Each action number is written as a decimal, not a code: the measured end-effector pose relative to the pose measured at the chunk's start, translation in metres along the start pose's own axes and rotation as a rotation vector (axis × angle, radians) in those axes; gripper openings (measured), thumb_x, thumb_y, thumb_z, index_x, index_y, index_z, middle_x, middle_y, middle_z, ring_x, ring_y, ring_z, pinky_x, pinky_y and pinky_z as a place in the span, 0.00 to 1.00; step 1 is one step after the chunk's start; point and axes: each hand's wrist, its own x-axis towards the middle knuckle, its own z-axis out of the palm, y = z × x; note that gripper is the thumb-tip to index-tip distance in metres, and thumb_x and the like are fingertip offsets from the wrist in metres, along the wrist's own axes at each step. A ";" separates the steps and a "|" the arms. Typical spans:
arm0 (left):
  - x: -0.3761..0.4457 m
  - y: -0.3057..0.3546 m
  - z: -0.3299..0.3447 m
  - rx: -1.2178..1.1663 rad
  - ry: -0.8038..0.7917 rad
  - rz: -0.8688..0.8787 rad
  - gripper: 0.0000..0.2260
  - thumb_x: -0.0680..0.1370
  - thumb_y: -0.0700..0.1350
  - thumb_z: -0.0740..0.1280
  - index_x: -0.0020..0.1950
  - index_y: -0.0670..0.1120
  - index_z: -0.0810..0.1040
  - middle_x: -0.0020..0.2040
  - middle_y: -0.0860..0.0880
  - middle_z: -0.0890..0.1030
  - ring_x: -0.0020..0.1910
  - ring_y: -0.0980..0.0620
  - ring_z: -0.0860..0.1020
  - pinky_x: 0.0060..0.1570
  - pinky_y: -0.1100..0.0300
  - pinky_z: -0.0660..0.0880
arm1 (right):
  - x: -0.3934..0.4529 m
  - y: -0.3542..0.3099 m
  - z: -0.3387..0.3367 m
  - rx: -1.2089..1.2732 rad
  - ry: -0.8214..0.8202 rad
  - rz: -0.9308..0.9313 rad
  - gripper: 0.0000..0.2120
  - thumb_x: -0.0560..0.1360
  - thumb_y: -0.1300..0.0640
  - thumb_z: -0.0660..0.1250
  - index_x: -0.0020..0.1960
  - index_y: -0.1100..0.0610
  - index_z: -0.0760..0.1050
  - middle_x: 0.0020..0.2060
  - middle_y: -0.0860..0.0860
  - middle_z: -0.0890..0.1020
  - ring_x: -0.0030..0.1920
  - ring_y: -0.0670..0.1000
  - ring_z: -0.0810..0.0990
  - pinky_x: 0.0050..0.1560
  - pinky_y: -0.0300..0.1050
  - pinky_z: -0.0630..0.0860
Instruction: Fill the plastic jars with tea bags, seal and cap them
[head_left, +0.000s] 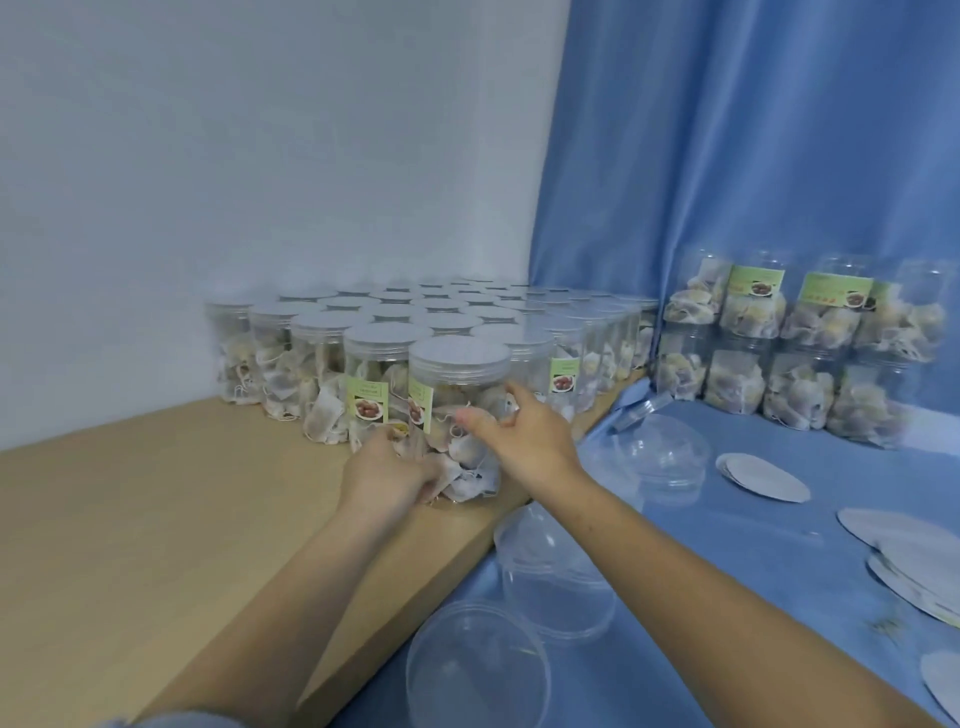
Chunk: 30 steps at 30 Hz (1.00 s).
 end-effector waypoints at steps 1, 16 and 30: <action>0.002 -0.005 0.002 0.025 0.049 -0.014 0.31 0.62 0.44 0.75 0.62 0.41 0.70 0.48 0.44 0.78 0.51 0.43 0.78 0.53 0.51 0.76 | 0.003 0.001 0.000 0.008 -0.023 0.009 0.39 0.69 0.38 0.69 0.74 0.51 0.60 0.44 0.49 0.81 0.54 0.50 0.78 0.49 0.42 0.71; -0.081 0.101 0.088 -0.022 -0.020 0.230 0.08 0.69 0.43 0.70 0.32 0.50 0.74 0.29 0.54 0.78 0.38 0.46 0.80 0.44 0.51 0.77 | -0.055 -0.016 -0.111 0.108 -0.019 -0.008 0.25 0.78 0.49 0.62 0.72 0.54 0.62 0.52 0.53 0.81 0.56 0.51 0.78 0.58 0.44 0.73; -0.163 0.232 0.336 -0.388 -0.569 0.100 0.11 0.73 0.34 0.68 0.55 0.35 0.76 0.43 0.40 0.82 0.33 0.48 0.78 0.34 0.60 0.79 | -0.110 0.096 -0.370 0.209 0.364 0.122 0.04 0.78 0.50 0.62 0.47 0.47 0.74 0.46 0.53 0.82 0.46 0.56 0.83 0.44 0.46 0.78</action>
